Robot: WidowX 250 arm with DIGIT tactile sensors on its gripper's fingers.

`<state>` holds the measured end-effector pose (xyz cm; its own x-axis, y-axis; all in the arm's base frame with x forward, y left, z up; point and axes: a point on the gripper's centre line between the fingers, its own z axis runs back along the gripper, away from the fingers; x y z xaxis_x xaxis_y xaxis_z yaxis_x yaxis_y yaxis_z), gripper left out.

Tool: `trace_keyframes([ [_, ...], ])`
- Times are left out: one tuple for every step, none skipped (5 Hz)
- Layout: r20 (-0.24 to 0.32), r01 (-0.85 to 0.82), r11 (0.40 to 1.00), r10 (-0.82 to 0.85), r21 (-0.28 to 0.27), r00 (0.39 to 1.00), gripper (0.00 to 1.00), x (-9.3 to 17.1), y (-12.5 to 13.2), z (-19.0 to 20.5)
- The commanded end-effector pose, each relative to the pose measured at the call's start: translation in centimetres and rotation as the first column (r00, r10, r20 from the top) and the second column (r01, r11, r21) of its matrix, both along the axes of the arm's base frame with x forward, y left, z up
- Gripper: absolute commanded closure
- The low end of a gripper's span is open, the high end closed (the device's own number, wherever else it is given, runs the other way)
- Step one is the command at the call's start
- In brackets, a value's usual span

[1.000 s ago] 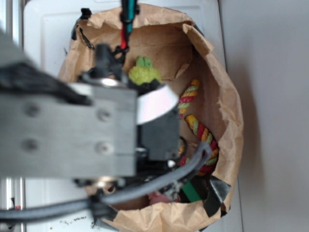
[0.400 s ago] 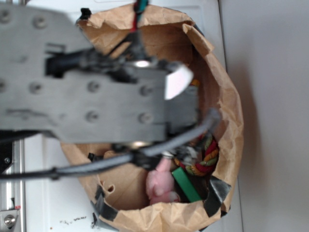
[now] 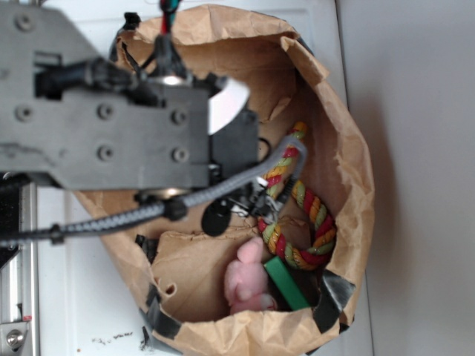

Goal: Grab the green animal.

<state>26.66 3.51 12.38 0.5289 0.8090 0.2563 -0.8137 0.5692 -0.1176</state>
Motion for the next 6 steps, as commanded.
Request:
trace_keyframes([
  [0.054,-0.019,1.000,0.019,-0.001,0.998,0.00,-0.1,0.9,1.5],
  [0.054,-0.019,1.000,0.019,-0.001,0.998,0.00,-0.1,0.9,1.5],
  [0.054,-0.019,1.000,0.019,-0.001,0.998,0.00,-0.1,0.9,1.5],
  [0.054,-0.019,1.000,0.019,-0.001,0.998,0.00,-0.1,0.9,1.5],
  [0.039,-0.064,0.998,0.063,0.026,0.997,0.00,1.2,1.0,-0.1],
  [0.033,-0.100,0.994,0.098,0.037,0.995,0.00,1.7,1.2,-0.9],
])
